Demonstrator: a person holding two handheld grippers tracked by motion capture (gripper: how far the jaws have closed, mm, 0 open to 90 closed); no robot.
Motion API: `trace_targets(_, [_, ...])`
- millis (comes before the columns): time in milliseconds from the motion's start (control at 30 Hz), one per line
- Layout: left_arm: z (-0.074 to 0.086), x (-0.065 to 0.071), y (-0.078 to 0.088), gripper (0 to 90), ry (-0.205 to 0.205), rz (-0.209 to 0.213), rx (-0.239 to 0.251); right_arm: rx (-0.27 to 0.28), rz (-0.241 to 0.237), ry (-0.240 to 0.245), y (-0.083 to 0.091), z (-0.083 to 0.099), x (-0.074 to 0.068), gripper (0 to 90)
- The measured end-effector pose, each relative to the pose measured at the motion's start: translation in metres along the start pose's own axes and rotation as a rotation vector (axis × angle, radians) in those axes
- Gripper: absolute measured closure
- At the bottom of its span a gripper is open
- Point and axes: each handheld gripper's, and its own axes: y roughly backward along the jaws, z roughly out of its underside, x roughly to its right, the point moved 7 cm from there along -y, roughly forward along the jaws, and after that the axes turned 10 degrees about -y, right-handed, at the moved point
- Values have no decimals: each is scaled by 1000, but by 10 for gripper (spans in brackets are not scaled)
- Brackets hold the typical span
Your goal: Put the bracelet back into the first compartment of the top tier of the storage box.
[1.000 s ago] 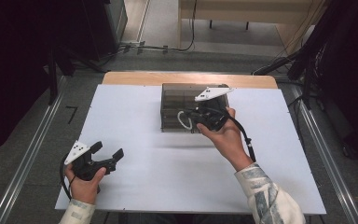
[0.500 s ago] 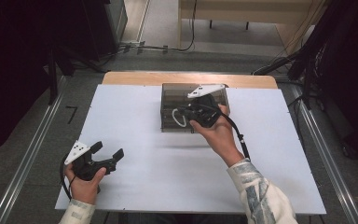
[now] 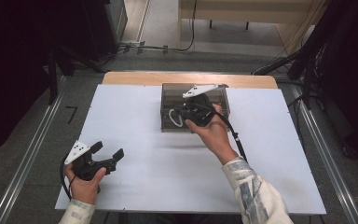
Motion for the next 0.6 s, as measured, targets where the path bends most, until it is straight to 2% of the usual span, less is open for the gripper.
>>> trace_targets(600, [0, 0, 0, 18, 0, 0, -2, -32, -3, 14, -17, 0, -5, 829])
